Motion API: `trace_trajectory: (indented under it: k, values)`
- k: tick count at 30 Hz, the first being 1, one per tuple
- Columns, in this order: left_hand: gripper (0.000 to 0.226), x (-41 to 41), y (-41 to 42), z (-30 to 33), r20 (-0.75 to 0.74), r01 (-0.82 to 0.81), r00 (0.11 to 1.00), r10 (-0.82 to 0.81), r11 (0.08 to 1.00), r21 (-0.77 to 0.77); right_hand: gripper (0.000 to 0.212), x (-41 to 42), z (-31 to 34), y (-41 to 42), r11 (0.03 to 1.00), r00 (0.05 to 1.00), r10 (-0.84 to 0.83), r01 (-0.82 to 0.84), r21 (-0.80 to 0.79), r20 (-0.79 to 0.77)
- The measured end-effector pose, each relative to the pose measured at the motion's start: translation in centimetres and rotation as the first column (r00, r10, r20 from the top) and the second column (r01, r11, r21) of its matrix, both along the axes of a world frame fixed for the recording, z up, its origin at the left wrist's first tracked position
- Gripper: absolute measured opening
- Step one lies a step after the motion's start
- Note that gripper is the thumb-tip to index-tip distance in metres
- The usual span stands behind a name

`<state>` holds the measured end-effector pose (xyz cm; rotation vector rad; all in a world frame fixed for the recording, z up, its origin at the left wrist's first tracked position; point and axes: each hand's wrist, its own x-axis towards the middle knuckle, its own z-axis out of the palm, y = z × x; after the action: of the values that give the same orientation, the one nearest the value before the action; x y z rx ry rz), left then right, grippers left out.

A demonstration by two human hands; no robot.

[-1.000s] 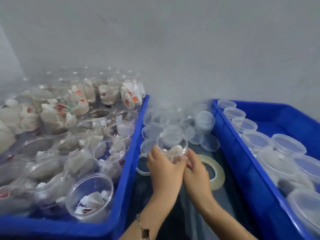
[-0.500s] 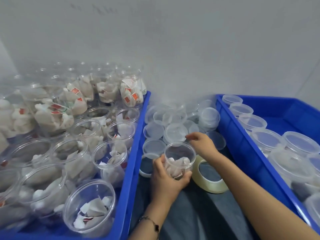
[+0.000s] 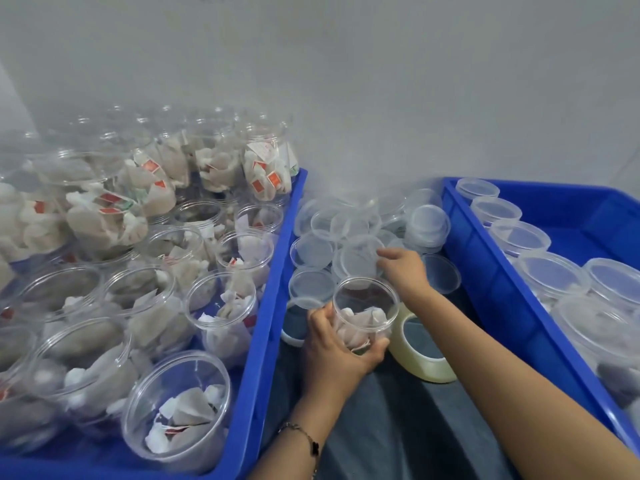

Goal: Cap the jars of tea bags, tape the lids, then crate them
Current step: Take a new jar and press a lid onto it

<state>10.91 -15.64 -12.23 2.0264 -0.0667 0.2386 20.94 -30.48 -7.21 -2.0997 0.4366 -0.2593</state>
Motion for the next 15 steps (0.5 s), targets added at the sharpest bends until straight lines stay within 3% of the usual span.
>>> trace_trajectory:
  k: [3, 6, 8, 11, 15]
  values:
    - [0.099, 0.0, -0.2, -0.3, 0.020, 0.001, 1.000, 0.000, 1.000, -0.008, 0.022, -2.2, 2.7, -0.1, 0.956, 0.954, -0.026, 0.111, -0.271, 0.299]
    - [0.101, -0.1, -0.5, -0.3, 0.071, -0.011, 0.997, 0.012, 1.000, -0.011, 0.045, -5.1, 4.6, 0.6, 0.961, 0.892, 0.069, 0.061, -0.270, 0.446]
    - [0.099, 0.1, -0.5, -0.3, 0.074, 0.013, 0.997, -0.010, 0.999, -0.041, 0.050, -7.2, 5.0, 1.4, 0.944, 0.864, 0.180, -0.017, -0.329, 0.470]
    - [0.102, 0.3, -0.2, -0.6, 0.081, 0.029, 0.996, -0.030, 0.999, 0.016, 0.032, -9.8, 4.7, 2.6, 0.808, 0.745, 0.420, -0.047, -0.587, 0.519]
    - [0.095, 0.5, -0.2, -0.7, 0.067, 0.065, 0.996, -0.061, 0.996, -0.066, 0.030, -11.6, 3.6, 3.1, 0.637, 0.715, 0.607, -0.178, -0.750, 0.347]
